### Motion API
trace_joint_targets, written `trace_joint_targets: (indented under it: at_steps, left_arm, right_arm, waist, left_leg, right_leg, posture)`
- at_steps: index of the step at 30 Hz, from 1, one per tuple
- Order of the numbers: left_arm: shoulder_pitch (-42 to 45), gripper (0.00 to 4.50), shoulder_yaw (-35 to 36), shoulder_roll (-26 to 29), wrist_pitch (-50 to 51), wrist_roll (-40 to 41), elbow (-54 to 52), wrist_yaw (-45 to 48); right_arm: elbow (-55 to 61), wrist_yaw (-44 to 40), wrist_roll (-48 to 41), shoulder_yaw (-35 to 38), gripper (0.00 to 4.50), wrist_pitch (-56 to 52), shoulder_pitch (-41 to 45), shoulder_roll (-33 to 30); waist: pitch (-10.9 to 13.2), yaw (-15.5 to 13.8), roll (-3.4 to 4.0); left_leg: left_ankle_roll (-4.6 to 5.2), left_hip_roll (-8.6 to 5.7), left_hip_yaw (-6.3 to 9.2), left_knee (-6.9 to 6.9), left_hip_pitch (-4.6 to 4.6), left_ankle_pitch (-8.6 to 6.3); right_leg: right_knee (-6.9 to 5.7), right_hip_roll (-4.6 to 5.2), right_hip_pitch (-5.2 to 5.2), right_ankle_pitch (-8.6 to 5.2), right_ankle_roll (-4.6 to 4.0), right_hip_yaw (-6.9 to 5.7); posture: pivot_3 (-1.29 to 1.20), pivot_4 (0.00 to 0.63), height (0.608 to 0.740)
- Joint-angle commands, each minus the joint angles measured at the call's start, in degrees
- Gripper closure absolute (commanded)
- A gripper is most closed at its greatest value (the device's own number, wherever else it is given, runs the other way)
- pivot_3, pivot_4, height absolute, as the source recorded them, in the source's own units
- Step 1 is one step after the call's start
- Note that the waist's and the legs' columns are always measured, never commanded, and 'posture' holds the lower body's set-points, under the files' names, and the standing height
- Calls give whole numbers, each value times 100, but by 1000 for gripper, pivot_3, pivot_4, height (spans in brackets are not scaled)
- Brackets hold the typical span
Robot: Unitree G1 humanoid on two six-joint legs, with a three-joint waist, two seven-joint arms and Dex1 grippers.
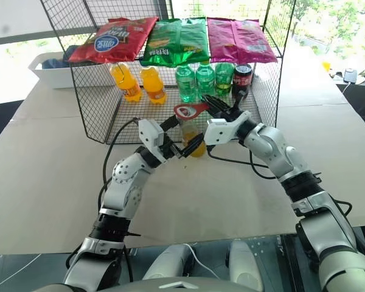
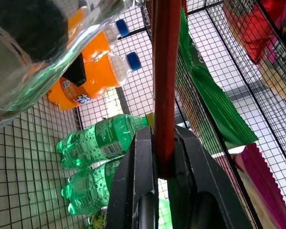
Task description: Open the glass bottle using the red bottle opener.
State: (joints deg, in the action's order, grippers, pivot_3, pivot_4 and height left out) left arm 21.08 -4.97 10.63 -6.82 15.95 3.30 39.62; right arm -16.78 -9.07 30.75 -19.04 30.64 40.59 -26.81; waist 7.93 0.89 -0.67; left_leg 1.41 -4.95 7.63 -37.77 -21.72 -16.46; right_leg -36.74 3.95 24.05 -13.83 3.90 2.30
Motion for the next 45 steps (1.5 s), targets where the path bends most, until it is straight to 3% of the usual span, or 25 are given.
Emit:
trace_joint_targets:
  at_steps: [1, 4, 5, 7, 45]
  left_arm:
    - [98, 433, 43, -50, -94, 131, -330, 5]
    - [110, 1409, 58, -64, -97, 150, -345, 4]
    - [122, 1994, 65, -60, -111, 127, -341, -16]
    - [139, 2336, 52, -34, -115, 81, -309, -21]
    - [293, 2335, -25, -264, -261, -86, -106, -70]
  right_arm:
    - [161, 77, -203, 306, 4500, 64, 88, -20]
    - [159, 82, -203, 309, 4500, 59, 80, -26]
    - [158, 84, -202, 311, 4500, 56, 75, -28]
    - [155, 90, -204, 314, 4500, 53, 68, -28]
    - [-129, -567, -690, 159, 4500, 230, 12, 43]
  waist:
    - [0, 2, 0]
    - [0, 1, 0]
    - [0, 1, 0]
    - [0, 1, 0]
    - [0, 7, 0]
  left_leg:
    - [0, 0, 0, 0, 0, 0]
    - [0, 0, 0, -1, 0, 0]
    - [0, 0, 0, -3, 0, 0]
    - [0, 0, 0, -5, 0, 0]
    - [1, 0, 0, -34, -6, -1]
  right_leg:
    - [0, 0, 0, 0, 0, 0]
    - [0, 0, 0, 0, 0, 0]
    - [-1, 0, 0, 0, 0, 0]
    - [-2, 0, 0, 0, 0, 0]
    - [-14, -1, -2, 1, 1, -1]
  posture:
    - [0, 150, 740]
    - [0, 150, 740]
    - [0, 150, 740]
    - [0, 150, 740]
    - [0, 150, 740]
